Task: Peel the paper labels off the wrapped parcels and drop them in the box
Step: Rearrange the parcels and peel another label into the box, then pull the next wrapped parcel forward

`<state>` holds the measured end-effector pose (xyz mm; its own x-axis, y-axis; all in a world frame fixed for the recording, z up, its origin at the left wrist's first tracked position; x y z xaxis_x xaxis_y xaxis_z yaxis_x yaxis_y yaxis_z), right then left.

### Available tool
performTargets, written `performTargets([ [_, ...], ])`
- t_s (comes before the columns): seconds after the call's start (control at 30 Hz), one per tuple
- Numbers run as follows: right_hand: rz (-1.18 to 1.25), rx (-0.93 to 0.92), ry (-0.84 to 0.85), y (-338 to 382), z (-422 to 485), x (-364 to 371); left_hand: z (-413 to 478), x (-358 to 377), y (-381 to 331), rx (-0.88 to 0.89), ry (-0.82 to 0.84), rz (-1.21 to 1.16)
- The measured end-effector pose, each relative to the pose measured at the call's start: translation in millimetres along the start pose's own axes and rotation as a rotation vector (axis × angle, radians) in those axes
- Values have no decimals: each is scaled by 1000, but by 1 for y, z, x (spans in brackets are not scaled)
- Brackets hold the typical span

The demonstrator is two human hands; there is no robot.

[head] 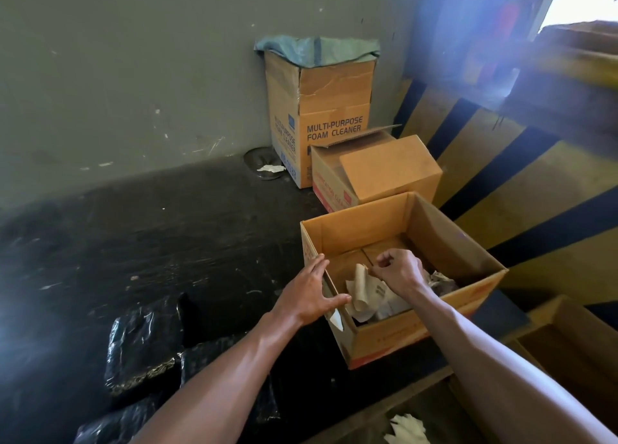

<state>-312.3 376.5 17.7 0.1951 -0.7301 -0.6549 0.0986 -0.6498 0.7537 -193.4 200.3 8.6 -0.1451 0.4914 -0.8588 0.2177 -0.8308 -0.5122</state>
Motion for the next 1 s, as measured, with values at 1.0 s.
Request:
performTargets([
  [1.0, -151, -213, 381, 194, -119, 294, -200, -142, 343, -760, -349, -339],
])
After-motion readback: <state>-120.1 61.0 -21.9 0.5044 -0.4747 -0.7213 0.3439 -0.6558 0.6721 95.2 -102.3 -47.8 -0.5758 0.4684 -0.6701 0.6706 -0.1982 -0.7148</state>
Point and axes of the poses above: each hand's wrist, its own z-axis towards the middle knuckle, its own x-axis out of the palm, y = z × x, the point moved 8 cm from there along z, towards the middle knuckle, and after that the axes turned 7 degrees about -y, right-handed, at the moved point
